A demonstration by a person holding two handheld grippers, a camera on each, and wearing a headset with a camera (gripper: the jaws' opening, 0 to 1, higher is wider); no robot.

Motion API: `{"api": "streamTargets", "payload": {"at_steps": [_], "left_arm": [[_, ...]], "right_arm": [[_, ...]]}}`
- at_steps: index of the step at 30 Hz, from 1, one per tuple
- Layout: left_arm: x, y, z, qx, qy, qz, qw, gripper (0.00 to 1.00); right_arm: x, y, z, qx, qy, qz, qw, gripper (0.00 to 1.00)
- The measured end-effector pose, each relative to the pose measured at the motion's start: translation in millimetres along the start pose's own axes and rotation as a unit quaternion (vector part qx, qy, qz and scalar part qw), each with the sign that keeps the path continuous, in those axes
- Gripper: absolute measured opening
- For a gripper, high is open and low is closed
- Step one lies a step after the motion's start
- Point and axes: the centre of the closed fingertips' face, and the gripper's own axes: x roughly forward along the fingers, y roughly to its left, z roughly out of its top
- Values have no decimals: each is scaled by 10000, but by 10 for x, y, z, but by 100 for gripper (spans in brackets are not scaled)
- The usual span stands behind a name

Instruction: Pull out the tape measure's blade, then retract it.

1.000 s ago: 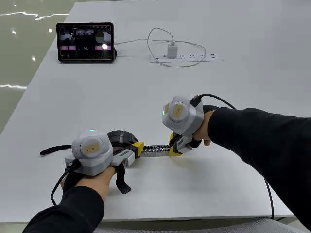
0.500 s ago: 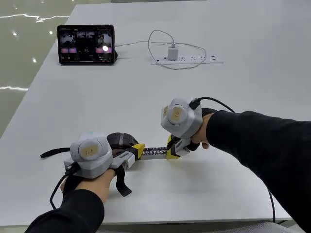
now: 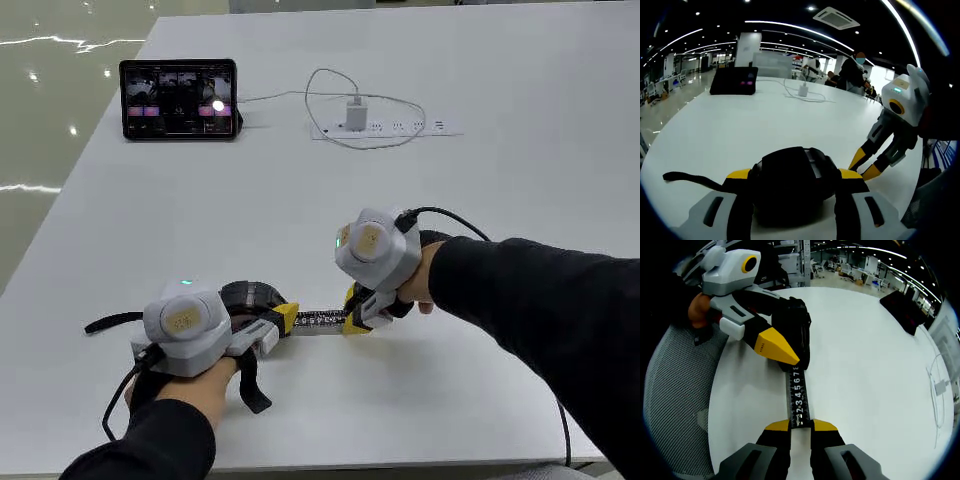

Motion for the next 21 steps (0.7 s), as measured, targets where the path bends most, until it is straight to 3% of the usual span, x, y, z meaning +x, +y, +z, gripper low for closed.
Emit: {"api": "streamTargets", "payload": {"at_steps": [8,21], "left_arm": [[2,-14,-9,187,39,4,9998,60],[-6,-11,-5,170,9,-13,9999,60]], "right_arm": [[16,1,33,-47,76,-1,10000,11],[49,-8,97,-4,8,-7,10000,11]]}}
